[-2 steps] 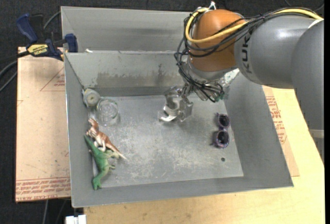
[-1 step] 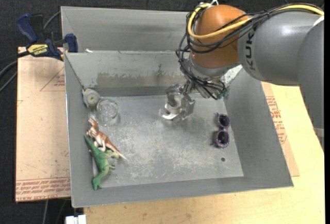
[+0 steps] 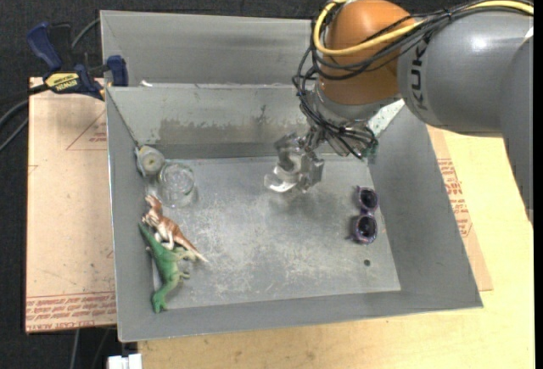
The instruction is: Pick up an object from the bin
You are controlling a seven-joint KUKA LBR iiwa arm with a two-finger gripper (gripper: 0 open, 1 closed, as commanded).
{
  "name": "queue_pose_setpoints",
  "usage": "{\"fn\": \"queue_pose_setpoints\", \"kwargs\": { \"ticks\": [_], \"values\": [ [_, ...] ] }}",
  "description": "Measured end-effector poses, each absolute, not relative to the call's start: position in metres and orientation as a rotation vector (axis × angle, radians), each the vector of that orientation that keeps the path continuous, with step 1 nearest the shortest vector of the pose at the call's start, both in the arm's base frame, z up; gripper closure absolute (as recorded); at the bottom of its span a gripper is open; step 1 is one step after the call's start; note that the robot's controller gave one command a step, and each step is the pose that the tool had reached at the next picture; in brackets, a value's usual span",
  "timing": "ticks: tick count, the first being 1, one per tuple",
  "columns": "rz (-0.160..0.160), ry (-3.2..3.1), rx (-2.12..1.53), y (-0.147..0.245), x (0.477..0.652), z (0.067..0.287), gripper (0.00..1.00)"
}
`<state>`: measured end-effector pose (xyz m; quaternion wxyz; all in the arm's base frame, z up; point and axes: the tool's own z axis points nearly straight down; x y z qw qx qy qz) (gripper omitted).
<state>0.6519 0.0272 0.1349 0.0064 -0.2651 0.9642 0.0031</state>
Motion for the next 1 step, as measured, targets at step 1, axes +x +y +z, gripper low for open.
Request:
{"fn": "queue_pose_setpoints", "kwargs": {
  "ticks": [1],
  "values": [
    [0.008,3.013,-0.827,0.0273,0.6526,0.1564,1.00]
  ]
}}
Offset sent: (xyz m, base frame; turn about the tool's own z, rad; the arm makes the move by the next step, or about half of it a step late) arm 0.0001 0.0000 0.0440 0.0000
